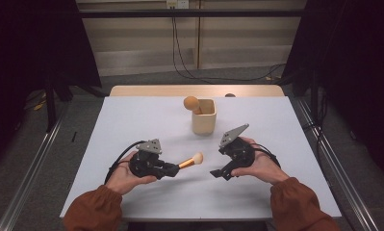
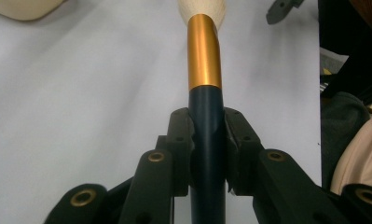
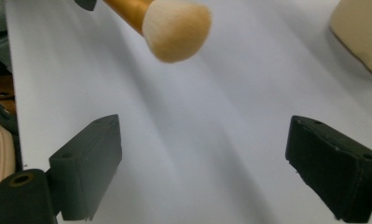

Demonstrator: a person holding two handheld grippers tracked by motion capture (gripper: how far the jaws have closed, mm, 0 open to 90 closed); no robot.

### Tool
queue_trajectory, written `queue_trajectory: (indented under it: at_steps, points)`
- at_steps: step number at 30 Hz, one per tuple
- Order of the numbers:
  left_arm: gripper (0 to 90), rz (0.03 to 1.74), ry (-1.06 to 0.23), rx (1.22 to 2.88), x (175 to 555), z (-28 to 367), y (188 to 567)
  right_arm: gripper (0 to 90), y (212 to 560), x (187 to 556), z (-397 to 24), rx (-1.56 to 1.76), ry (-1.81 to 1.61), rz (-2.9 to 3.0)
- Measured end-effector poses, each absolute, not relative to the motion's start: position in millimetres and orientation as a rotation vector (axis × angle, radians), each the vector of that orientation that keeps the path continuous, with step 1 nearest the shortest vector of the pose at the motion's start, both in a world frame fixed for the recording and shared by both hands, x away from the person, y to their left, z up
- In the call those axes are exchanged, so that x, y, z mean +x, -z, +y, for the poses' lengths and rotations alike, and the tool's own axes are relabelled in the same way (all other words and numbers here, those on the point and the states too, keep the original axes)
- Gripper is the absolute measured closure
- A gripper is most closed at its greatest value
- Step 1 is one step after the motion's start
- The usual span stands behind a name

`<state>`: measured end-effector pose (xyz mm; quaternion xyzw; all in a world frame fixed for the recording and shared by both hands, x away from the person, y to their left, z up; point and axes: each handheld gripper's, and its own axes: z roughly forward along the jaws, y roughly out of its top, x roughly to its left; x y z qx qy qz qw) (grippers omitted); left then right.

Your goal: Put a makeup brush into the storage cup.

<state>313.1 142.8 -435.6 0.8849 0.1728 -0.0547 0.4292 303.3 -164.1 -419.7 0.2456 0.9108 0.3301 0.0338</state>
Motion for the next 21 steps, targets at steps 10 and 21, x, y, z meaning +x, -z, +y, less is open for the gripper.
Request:
queue_trajectory:
  at_steps: [10,21]
  points:
    - [74.6,0.415,0.103,2.106,310.6,142.1,437.3,11.0,422.2,297.3,-174.3,0.885,-1.133,2.754]
    - [74.5,0.428,0.083,2.017,309.0,142.3,436.2,8.3,423.5,287.6,-182.6,0.908,-1.193,2.667]
